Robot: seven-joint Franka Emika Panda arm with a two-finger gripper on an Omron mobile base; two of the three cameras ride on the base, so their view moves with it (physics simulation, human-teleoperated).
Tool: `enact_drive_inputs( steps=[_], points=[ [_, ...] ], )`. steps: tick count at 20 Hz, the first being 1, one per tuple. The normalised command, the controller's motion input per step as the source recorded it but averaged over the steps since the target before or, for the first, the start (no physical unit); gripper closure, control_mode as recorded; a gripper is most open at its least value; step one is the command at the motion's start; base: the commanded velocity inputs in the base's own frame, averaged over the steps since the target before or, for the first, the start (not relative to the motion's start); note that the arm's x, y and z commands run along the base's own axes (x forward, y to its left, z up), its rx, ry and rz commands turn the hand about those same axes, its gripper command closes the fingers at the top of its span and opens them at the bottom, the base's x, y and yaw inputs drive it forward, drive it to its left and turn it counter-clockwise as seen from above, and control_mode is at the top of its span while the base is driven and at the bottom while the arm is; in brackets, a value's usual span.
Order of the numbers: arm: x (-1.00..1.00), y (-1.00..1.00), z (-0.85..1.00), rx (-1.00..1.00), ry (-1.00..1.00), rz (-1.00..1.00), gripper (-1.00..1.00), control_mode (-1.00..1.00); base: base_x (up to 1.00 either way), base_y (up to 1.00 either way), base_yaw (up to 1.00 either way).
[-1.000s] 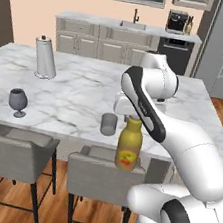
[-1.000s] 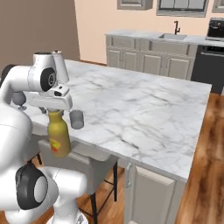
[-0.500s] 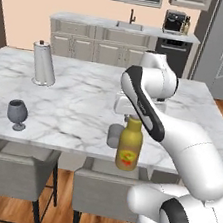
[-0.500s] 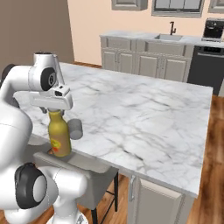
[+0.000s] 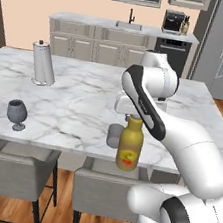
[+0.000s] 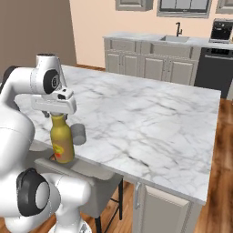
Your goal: There is a wine glass and glass cup on the dining counter. Place the wine bottle next to the wine glass and the juice bottle next to the glass cup.
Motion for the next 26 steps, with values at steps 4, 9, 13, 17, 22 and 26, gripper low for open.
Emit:
enact_drive_inputs(
  steps=[4, 9, 13, 17, 22, 26],
  points=[
    [0.0, 0.0, 0.0, 0.0, 0.0, 0.0, 1.0, 1.0, 0.0, 0.0, 0.0],
    [0.0, 0.0, 0.0, 0.0, 0.0, 0.0, 1.0, 1.0, 0.0, 0.0, 0.0],
    [0.0, 0.0, 0.0, 0.0, 0.0, 0.0, 1.0, 1.0, 0.05, -0.06, 0.0],
    [0.12, -0.08, 0.01, 0.05, 0.0, 0.0, 1.0, -1.0, 0.07, -0.06, 0.0],
    [0.38, -0.17, 0.06, 0.01, 0.0, 0.06, 1.0, -1.0, 0.0, 0.0, 0.0],
    [0.42, -0.18, 0.03, 0.0, -0.01, 0.1, 1.0, -1.0, 0.0, 0.0, 0.0]
  ],
)
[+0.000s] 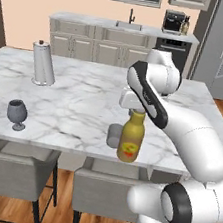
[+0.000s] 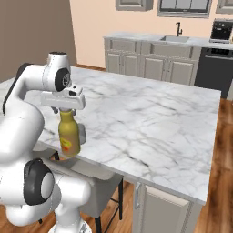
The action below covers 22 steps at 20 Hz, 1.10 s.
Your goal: There is a wine glass and glass cup on the dining counter. Place the wine bottle next to the wine glass and the juice bottle next to the glass cup.
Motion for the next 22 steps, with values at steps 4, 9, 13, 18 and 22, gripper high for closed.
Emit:
enact_drive_inputs(
  steps=[4, 9, 13, 18, 22],
  points=[
    [0.49, -0.2, 0.0, 0.0, 0.0, 0.09, 1.0, -1.0, 0.0, 0.0, 0.0],
    [0.3, -0.28, 0.0, 0.0, -0.05, 0.17, 1.0, -1.0, 0.0, 0.0, 0.0],
    [0.21, -0.2, -0.1, 0.0, -0.09, 0.18, 1.0, -1.0, 0.0, 0.0, 0.0],
    [0.24, -0.03, -0.31, -0.05, -0.07, 0.18, 1.0, -1.0, 0.0, 0.0, 0.0],
    [0.2, -0.15, -0.37, -0.06, -0.02, 0.15, 1.0, -1.0, 0.0, 0.0, 0.0]
  ],
)
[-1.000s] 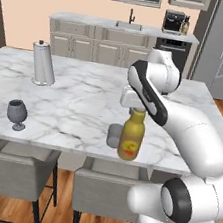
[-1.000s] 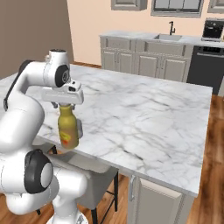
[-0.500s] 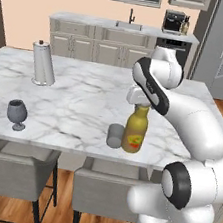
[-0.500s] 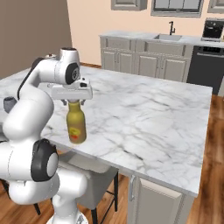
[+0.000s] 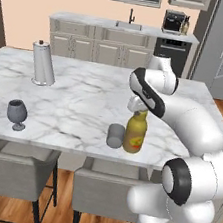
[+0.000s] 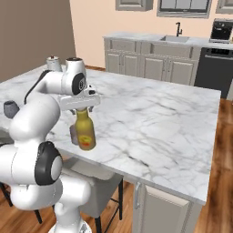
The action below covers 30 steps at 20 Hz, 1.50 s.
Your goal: There is a wine glass and glass cup on the dining counter. Place the wine bottle next to the wine glass and the juice bottle next to the glass cup.
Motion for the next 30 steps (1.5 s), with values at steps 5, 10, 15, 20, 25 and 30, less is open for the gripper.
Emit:
enact_drive_inputs(
  steps=[5, 10, 15, 20, 25, 30],
  points=[
    [0.29, -0.2, -0.35, -0.02, 0.0, 0.12, 1.0, -1.0, 0.0, 0.0, 0.0],
    [0.25, -0.23, -0.21, 0.0, 0.0, 0.13, 1.0, -1.0, 0.0, 0.0, 0.0],
    [0.1, -0.14, -0.21, 0.0, 0.0, 0.13, 1.0, -1.0, 0.0, 0.0, 0.0],
    [0.0, -0.04, -0.3, 0.0, 0.0, 0.08, 1.0, -1.0, 0.0, 0.0, 0.0],
    [0.0, 0.0, -0.35, -0.02, 0.0, 0.02, -1.0, -1.0, 0.0, 0.0, 0.0],
    [-0.04, -0.03, -0.21, -0.03, 0.0, 0.0, -1.0, -1.0, 0.0, 0.0, 0.0]
  ],
)
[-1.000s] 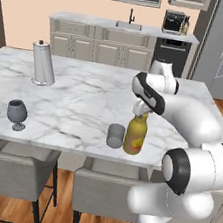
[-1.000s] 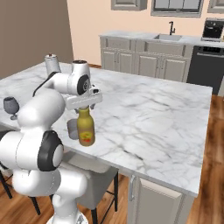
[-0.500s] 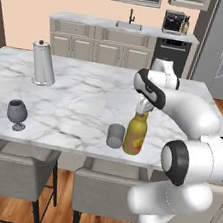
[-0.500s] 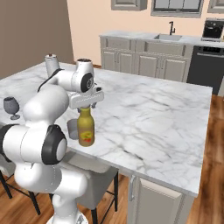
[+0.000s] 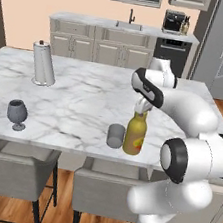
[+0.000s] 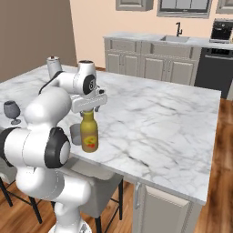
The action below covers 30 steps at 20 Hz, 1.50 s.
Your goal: There is a wine glass and glass cup on the dining counter. Place the wine bottle next to the wine glass and the juice bottle next to the glass cup.
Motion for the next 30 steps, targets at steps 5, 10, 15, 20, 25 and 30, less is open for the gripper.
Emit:
enact_drive_inputs(
  steps=[5, 10, 15, 20, 25, 30],
  points=[
    [-0.14, -0.03, 0.03, 0.0, 0.0, 0.0, -1.0, -1.0, 0.0, 0.0, 0.0],
    [-0.14, -0.01, 0.21, 0.03, -0.03, 0.0, -1.0, -1.0, 0.0, 0.0, 0.0],
    [-0.1, 0.0, 0.37, 0.05, -0.02, 0.0, -1.0, -1.0, 0.0, 0.0, 0.0],
    [-0.48, -0.05, 0.27, 0.08, -0.01, -0.06, -1.0, -1.0, 0.0, 0.0, 0.0],
    [-0.61, -0.03, 0.08, 0.05, 0.0, -0.24, -1.0, -1.0, 0.0, 0.0, 0.0],
    [-0.61, -0.01, 0.04, 0.04, 0.01, -0.32, -1.0, -1.0, 0.0, 0.0, 0.0]
  ],
)
